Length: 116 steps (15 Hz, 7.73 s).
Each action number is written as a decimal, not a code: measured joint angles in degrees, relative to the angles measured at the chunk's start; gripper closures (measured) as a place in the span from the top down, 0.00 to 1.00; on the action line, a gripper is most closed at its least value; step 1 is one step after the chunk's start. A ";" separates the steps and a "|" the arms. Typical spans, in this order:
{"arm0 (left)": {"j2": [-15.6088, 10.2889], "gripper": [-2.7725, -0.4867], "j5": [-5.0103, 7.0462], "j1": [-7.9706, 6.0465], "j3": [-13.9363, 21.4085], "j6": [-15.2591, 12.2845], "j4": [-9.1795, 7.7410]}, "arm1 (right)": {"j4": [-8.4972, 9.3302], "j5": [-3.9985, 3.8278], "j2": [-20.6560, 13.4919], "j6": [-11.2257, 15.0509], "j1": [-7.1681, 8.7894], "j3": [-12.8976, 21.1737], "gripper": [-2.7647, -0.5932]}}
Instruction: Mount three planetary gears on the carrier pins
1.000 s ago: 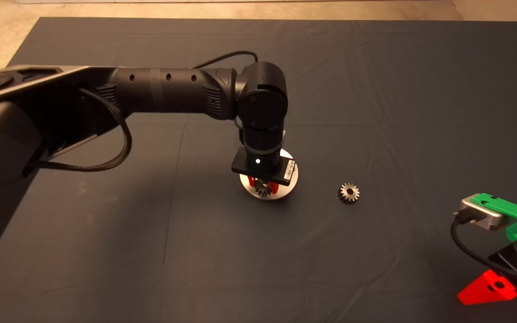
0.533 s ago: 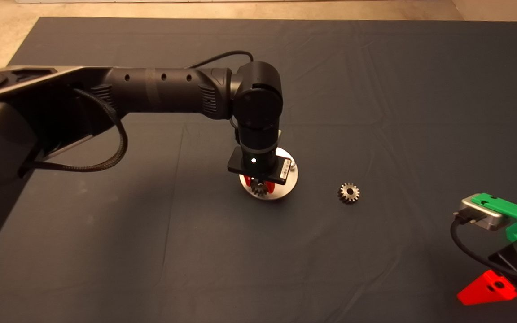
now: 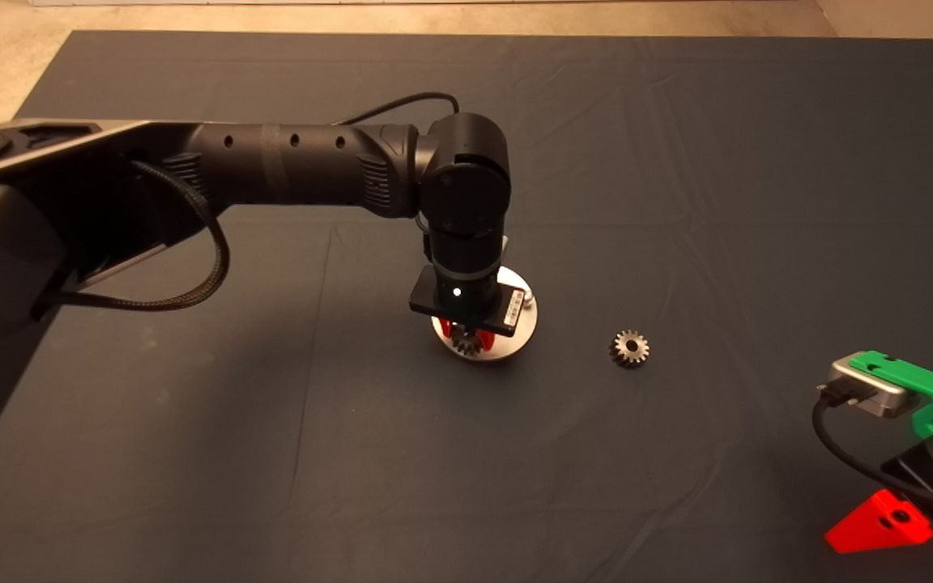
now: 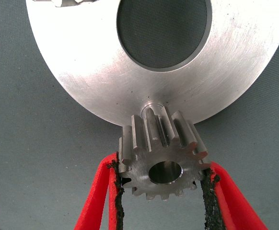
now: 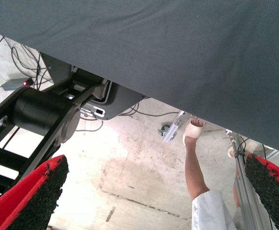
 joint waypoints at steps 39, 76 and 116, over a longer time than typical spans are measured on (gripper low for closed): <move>-0.96 0.32 -2.60 -0.02 0.96 1.71 0.48 | 0.01 0.00 -0.02 0.00 -0.01 0.00 0.99; -51.93 0.67 0.27 -4.35 51.25 -8.57 -5.71 | -4.98 -3.39 27.15 -64.10 -5.72 -40.80 0.99; -52.43 0.67 0.30 -4.35 52.13 -5.60 -7.94 | -26.22 9.77 23.32 -71.87 -14.73 -32.26 0.89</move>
